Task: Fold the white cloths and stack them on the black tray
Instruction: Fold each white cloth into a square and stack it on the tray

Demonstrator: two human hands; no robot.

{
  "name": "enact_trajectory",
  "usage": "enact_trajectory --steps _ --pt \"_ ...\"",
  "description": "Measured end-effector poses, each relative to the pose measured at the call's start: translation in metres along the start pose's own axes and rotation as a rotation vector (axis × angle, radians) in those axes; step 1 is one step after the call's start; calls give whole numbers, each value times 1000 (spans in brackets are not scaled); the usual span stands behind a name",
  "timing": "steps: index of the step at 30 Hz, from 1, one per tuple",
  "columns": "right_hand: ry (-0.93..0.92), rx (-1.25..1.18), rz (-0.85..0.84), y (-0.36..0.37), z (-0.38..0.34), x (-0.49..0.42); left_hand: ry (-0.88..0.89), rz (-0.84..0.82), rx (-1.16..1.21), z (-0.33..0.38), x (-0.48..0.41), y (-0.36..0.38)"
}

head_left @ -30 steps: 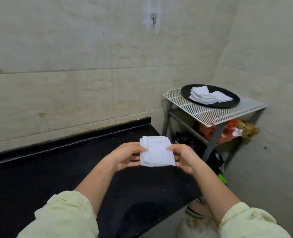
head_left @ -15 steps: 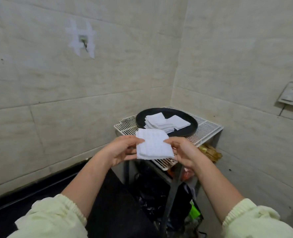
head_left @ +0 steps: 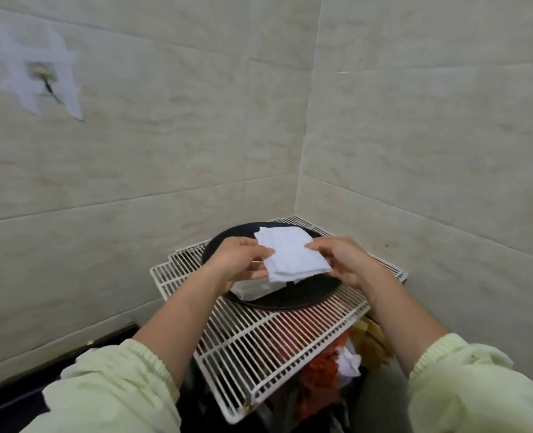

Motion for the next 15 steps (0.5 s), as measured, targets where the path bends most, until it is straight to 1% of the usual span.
enact_trajectory --steps 3,8,15 --pt "13 92 -21 -23 -7 -46 -11 84 -8 2 -38 14" --pt "-21 217 -28 -51 -11 -105 -34 204 -78 1 -82 31" --pt "-8 364 -112 -63 16 -158 -164 326 -206 -22 -117 33"
Point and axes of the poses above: each hand's wrist, its own x-axis away from the middle knuckle, its own y-axis out of the palm, z = x × y, the point moved 10 cm from there along -x, towards the middle knuckle, and after that the axes turned 3 degrees about -z, right-handed, at the moved point
